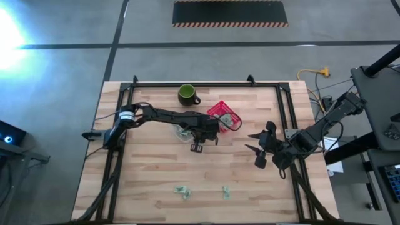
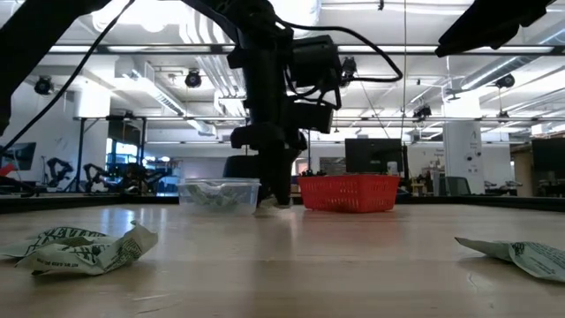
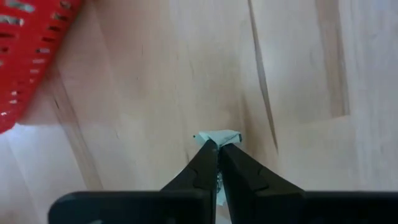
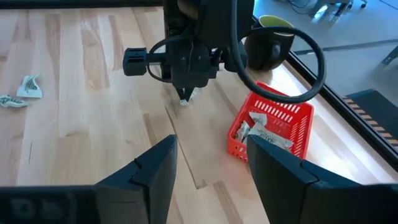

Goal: Pick and place items into bin
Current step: Put the stevia packet into the transparent bin

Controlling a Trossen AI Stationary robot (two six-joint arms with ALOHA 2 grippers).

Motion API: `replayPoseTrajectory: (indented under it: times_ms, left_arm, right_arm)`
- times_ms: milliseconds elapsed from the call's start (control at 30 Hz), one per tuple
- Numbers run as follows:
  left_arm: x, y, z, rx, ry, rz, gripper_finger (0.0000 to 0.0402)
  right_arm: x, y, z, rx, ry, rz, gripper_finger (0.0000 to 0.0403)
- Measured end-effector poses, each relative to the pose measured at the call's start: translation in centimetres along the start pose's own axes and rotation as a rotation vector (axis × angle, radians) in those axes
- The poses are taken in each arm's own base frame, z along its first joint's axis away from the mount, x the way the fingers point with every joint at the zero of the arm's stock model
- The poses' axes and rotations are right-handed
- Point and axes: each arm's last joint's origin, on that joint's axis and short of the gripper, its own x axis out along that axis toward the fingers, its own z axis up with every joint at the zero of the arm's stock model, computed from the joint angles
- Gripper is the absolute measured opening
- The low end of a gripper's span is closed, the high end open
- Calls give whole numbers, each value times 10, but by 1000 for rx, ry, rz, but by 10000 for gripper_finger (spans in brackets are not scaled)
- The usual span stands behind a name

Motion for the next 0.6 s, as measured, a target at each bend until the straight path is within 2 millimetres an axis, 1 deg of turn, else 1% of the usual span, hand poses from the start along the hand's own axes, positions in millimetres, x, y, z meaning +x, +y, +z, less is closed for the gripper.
replayPoseTrajectory:
  times_ms: [200,333,467,600]
  left_arm:
    - [-8,-3,8,12,-33,7,1]
    - [-21,-5,9,19,-50,10,0]
    - [-47,-5,5,9,-79,19,0]
    - [-79,-6,1,7,-139,35,0]
  right_arm:
    - [1,0,-1,-4,2,-2,185]
    - [1,0,-1,-4,3,-2,185]
    - [1,0,-2,-4,3,-2,185]
    - [1,0,-2,-3,3,-3,185]
